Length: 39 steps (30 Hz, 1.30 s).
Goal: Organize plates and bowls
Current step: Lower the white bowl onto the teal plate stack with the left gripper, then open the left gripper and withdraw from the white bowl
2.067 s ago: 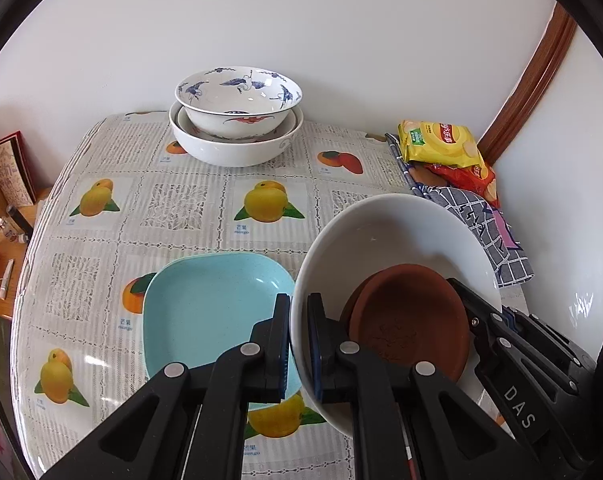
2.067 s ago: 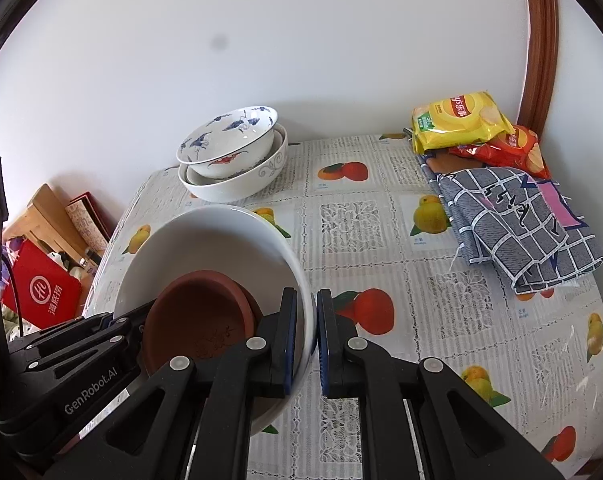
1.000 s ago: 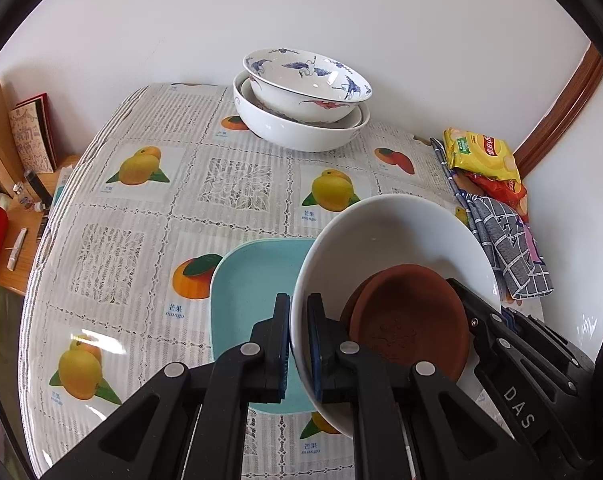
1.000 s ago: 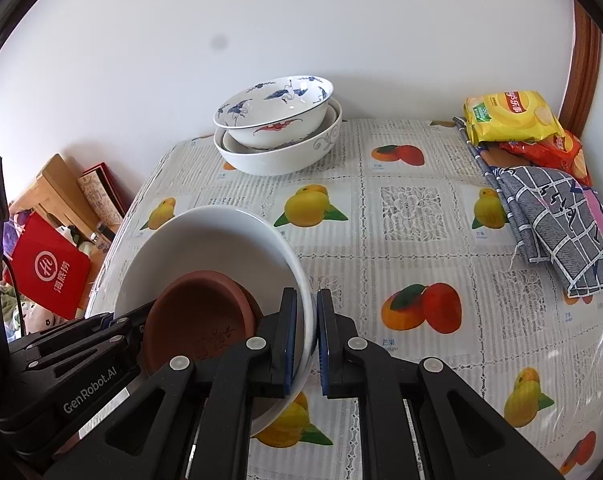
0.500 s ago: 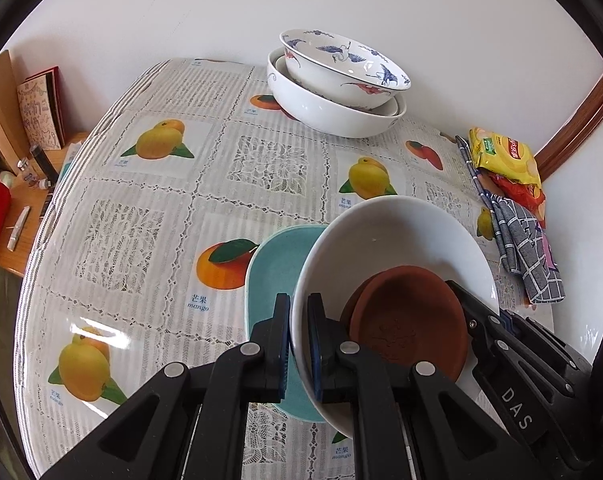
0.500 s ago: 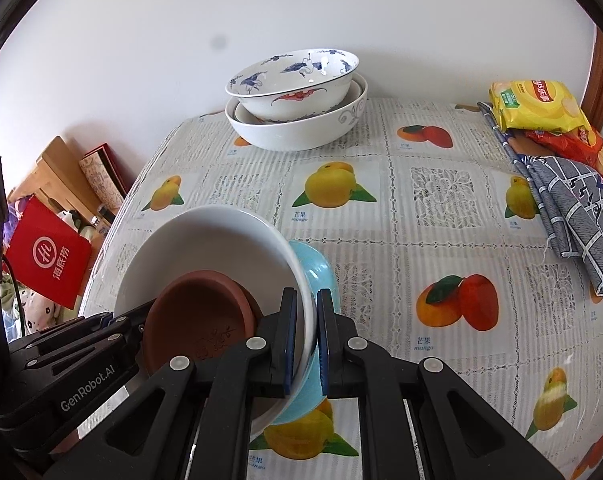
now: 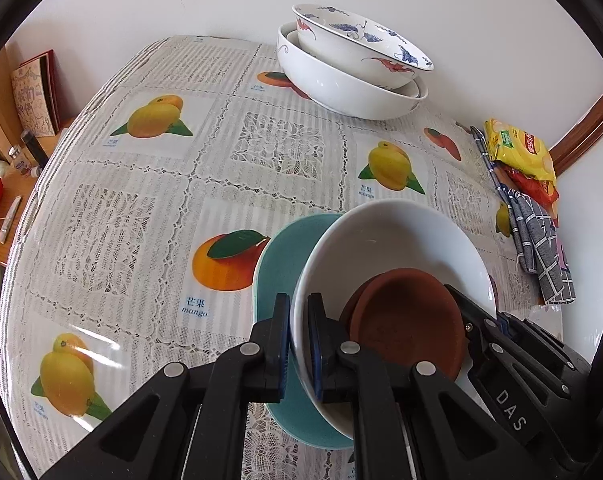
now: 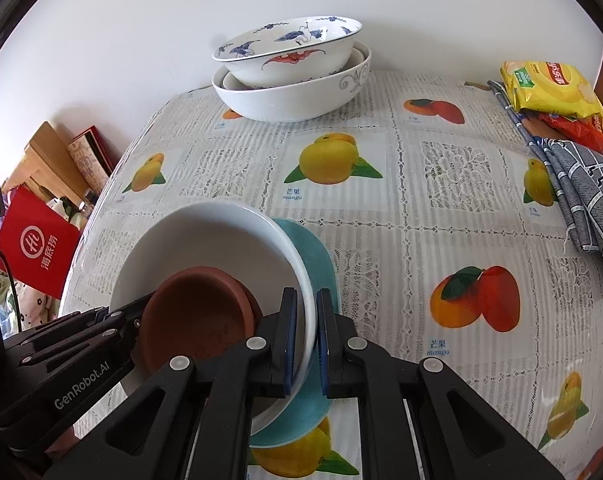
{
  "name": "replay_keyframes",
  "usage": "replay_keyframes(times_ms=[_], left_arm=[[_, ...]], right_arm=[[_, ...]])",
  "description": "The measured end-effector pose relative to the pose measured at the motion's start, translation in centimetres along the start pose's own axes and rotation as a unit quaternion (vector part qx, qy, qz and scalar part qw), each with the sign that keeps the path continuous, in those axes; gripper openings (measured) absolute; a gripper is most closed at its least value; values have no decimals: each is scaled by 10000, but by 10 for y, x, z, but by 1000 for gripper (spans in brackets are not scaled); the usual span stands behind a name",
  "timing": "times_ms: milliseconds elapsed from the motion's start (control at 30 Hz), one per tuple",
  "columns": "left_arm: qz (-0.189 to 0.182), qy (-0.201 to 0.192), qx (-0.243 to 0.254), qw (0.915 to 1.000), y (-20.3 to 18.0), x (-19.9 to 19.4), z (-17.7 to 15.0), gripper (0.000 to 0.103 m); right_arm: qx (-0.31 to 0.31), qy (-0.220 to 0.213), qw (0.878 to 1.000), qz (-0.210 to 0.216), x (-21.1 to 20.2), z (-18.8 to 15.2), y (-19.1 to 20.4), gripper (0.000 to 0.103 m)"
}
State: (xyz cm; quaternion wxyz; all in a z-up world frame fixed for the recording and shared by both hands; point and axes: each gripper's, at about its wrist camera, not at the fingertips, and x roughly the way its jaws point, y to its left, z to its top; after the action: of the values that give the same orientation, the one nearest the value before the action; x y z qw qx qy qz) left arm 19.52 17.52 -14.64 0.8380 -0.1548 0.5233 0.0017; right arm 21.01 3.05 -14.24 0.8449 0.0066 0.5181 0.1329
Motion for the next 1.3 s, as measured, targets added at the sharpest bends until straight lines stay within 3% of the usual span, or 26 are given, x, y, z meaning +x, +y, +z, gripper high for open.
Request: replay_keyframes(times_ms=[700, 1100, 1200, 1233, 1300], left_arm=[[-95, 11, 64, 9999, 2, 2, 1, 11], [77, 40, 214, 9997, -3, -4, -4, 12], [148, -50, 236, 9996, -3, -11, -2, 16], [136, -75, 217, 9996, -3, -13, -1, 22], [114, -177, 194, 9996, -2, -20, 0, 31]], right_arm=[[-99, 68, 9997, 200, 3, 1, -6, 13], [-239, -11, 9993, 292, -3, 4, -7, 16], [-254, -77, 9994, 224, -9, 7, -7, 26], [-272, -133, 9994, 171, -11, 7, -7, 30], [-313, -197, 9992, 158, -17, 7, -7, 31]])
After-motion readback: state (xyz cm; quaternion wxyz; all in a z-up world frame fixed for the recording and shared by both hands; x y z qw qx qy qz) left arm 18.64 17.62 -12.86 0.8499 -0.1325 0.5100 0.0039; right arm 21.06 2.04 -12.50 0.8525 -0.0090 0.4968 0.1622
